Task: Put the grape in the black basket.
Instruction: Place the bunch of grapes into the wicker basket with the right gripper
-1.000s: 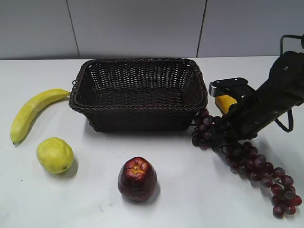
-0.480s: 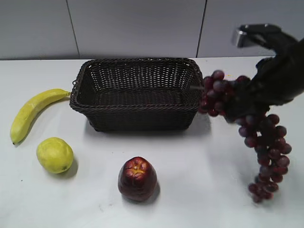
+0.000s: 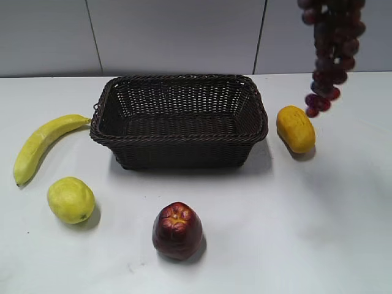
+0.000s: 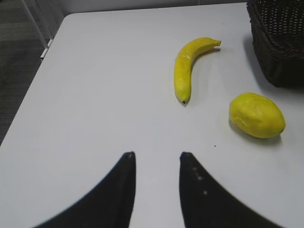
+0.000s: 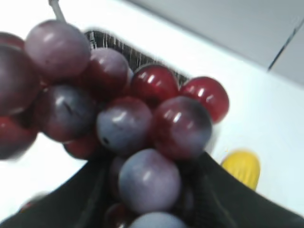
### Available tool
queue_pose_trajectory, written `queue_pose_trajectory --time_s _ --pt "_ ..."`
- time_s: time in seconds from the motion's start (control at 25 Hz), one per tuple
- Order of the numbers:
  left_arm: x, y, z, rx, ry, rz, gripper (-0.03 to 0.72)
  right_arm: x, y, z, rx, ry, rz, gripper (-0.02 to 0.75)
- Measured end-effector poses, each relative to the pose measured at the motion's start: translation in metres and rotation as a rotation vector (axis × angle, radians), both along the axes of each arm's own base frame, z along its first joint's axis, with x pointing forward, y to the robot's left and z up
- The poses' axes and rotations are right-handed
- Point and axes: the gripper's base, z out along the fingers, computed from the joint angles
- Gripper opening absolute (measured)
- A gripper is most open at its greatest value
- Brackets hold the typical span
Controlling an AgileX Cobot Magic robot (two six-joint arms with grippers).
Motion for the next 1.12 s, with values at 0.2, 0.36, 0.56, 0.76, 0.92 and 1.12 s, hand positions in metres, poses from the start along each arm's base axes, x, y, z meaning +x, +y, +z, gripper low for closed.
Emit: queue_pose_trajectory --time_s 0.2,0.36,0.56,0.76,0.92,1.12 --pt "0.000 0.000 0.000 0.000 0.000 0.000 0.237 0.038 0.020 0.012 0.077 -0.048 0.008 0.288" --pt "0.000 0.000 0.000 0.000 0.000 0.000 0.237 0.065 0.048 -0.001 0.092 -0.053 0.043 0.288" --pt "0.000 0.000 0.000 0.000 0.000 0.000 0.237 0.097 0.080 -0.057 0.036 -0.008 0.086 0.288" --pt "0.000 0.000 0.000 0.000 0.000 0.000 0.237 0.115 0.106 -0.127 -0.048 0.092 0.150 0.288" --pt "0.000 0.000 0.000 0.000 0.000 0.000 0.237 0.122 0.115 -0.175 -0.088 0.192 0.171 0.288" --pt "0.000 0.000 0.000 0.000 0.000 0.000 0.237 0.122 0.118 -0.216 -0.130 0.324 0.210 0.348"
